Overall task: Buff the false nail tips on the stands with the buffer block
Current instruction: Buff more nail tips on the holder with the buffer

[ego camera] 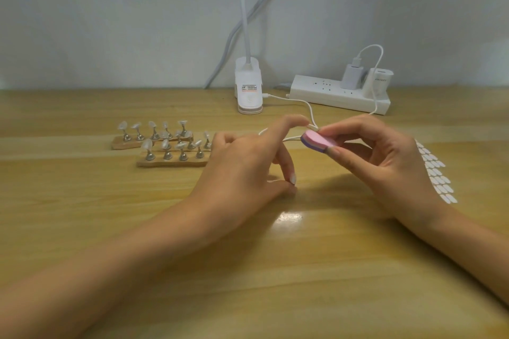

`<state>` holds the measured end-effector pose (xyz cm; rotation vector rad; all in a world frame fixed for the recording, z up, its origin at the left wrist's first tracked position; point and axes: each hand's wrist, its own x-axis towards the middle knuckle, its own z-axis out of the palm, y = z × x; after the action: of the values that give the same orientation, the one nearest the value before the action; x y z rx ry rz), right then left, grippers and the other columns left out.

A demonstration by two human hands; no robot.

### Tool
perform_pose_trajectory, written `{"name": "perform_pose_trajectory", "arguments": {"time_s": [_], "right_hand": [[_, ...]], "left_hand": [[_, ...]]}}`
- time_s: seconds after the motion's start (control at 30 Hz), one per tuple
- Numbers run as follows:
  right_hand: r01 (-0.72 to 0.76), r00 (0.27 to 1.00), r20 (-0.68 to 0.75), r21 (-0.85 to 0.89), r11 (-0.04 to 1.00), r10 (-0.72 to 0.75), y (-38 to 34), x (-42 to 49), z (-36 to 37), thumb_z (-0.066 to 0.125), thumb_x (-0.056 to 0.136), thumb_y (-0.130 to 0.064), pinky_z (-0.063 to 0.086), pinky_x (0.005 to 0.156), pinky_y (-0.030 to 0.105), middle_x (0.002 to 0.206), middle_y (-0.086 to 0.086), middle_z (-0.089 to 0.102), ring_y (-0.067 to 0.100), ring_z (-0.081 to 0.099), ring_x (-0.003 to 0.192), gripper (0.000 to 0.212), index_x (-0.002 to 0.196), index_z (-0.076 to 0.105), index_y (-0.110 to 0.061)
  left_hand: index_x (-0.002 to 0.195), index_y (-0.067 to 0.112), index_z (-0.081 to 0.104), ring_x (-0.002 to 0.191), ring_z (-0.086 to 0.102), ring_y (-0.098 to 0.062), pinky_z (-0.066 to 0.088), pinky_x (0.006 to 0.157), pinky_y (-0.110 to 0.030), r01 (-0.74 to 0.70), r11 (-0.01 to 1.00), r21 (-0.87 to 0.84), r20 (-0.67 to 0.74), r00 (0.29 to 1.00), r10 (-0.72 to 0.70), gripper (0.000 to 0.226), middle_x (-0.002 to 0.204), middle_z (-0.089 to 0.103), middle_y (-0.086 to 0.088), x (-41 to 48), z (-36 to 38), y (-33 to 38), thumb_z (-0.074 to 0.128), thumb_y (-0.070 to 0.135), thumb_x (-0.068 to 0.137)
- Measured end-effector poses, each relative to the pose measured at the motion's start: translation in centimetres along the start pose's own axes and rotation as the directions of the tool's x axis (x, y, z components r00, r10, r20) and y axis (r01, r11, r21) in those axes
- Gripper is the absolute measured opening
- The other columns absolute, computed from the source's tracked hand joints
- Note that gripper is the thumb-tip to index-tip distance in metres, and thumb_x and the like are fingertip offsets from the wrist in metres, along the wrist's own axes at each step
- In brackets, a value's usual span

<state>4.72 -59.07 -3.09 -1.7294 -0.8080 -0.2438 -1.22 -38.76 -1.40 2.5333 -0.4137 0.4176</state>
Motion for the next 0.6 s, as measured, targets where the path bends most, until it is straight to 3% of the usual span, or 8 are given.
{"name": "perform_pose_trajectory", "arguments": {"time_s": [0.13, 0.3, 0.37, 0.43, 0.47, 0.53, 0.6], "right_hand": [[-0.047, 0.998, 0.035, 0.034, 0.998, 0.045, 0.0, 0.0, -0.2, 0.072, 0.083, -0.022, 0.057, 0.083, 0.028, 0.102, 0.005, 0.071, 0.019, 0.068, 0.094, 0.020, 0.103, 0.073, -0.018], [-0.015, 0.933, 0.361, 0.031, 0.999, 0.003, -1.5, 0.0, -0.9, 0.079, 0.085, -0.025, 0.053, 0.064, 0.032, 0.098, 0.000, 0.070, 0.027, 0.065, 0.087, 0.015, 0.099, 0.076, -0.021], [0.131, 0.850, 0.523, -0.101, 0.986, -0.059, -2.0, -0.3, -0.3, 0.077, 0.086, -0.028, 0.049, 0.061, 0.024, 0.099, -0.006, 0.070, 0.021, 0.064, 0.089, 0.015, 0.100, 0.077, -0.025], [0.316, 0.785, 0.610, -0.246, 0.916, -0.107, -2.0, -0.8, 0.6, 0.076, 0.087, -0.034, 0.044, 0.069, 0.013, 0.098, -0.013, 0.066, 0.013, 0.060, 0.092, 0.015, 0.101, 0.075, -0.029], [0.341, 0.770, 0.632, -0.287, 0.895, -0.090, -2.0, -0.8, 0.8, 0.077, 0.086, -0.038, 0.044, 0.073, 0.014, 0.098, -0.015, 0.065, 0.011, 0.058, 0.092, 0.018, 0.103, 0.074, -0.031], [0.269, 0.749, 0.663, -0.299, 0.915, -0.004, -2.3, -0.3, 0.4, 0.077, 0.081, -0.050, 0.045, 0.075, 0.016, 0.102, -0.016, 0.065, 0.011, 0.057, 0.094, 0.032, 0.108, 0.072, -0.034], [0.093, 0.786, 0.612, -0.266, 0.960, 0.093, -2.8, 0.8, -0.5, 0.076, 0.076, -0.061, 0.045, 0.069, 0.014, 0.101, -0.016, 0.067, 0.011, 0.059, 0.088, 0.042, 0.111, 0.070, -0.039]], "left_hand": [[0.136, 0.055, 0.030, 0.094, 0.057, 0.008, 0.022, 0.096, -0.026, 0.017, 1.000, 0.004, 0.002, 1.000, -0.017, 0.082, 0.086, 0.066, 0.025, -0.1, -0.2, -0.5, 0.082, 0.037, 0.076], [0.140, 0.054, 0.027, 0.098, 0.054, 0.010, 0.026, 0.094, -0.030, 0.003, 0.999, 0.040, 0.087, 0.996, -0.006, 0.082, 0.093, 0.064, 0.027, 0.1, -1.1, -0.8, 0.079, 0.042, 0.078], [0.140, 0.056, 0.024, 0.098, 0.055, 0.011, 0.035, 0.092, -0.029, -0.018, 1.000, 0.022, 0.225, 0.974, 0.012, 0.088, 0.100, 0.062, 0.028, 0.4, -2.8, -1.7, 0.080, 0.047, 0.073], [0.138, 0.062, 0.019, 0.100, 0.055, 0.012, 0.044, 0.087, -0.016, 0.006, 1.000, -0.009, 0.363, 0.932, -0.003, 0.097, 0.107, 0.059, 0.030, 0.3, -5.1, -3.2, 0.083, 0.050, 0.067], [0.135, 0.066, 0.016, 0.101, 0.053, 0.014, 0.044, 0.083, -0.010, 0.022, 1.000, -0.007, 0.412, 0.911, -0.017, 0.100, 0.108, 0.057, 0.032, 0.0, -5.9, -4.1, 0.085, 0.050, 0.065], [0.133, 0.069, 0.014, 0.102, 0.050, 0.016, 0.044, 0.082, -0.008, 0.044, 0.999, 0.029, 0.438, 0.898, -0.052, 0.102, 0.106, 0.056, 0.032, -1.0, -6.5, -5.4, 0.087, 0.046, 0.065], [0.133, 0.068, 0.019, 0.100, 0.052, 0.015, 0.044, 0.082, -0.010, 0.063, 0.998, 0.029, 0.370, 0.926, -0.069, 0.098, 0.102, 0.057, 0.029, -2.3, -6.0, -6.1, 0.088, 0.037, 0.069]]}}
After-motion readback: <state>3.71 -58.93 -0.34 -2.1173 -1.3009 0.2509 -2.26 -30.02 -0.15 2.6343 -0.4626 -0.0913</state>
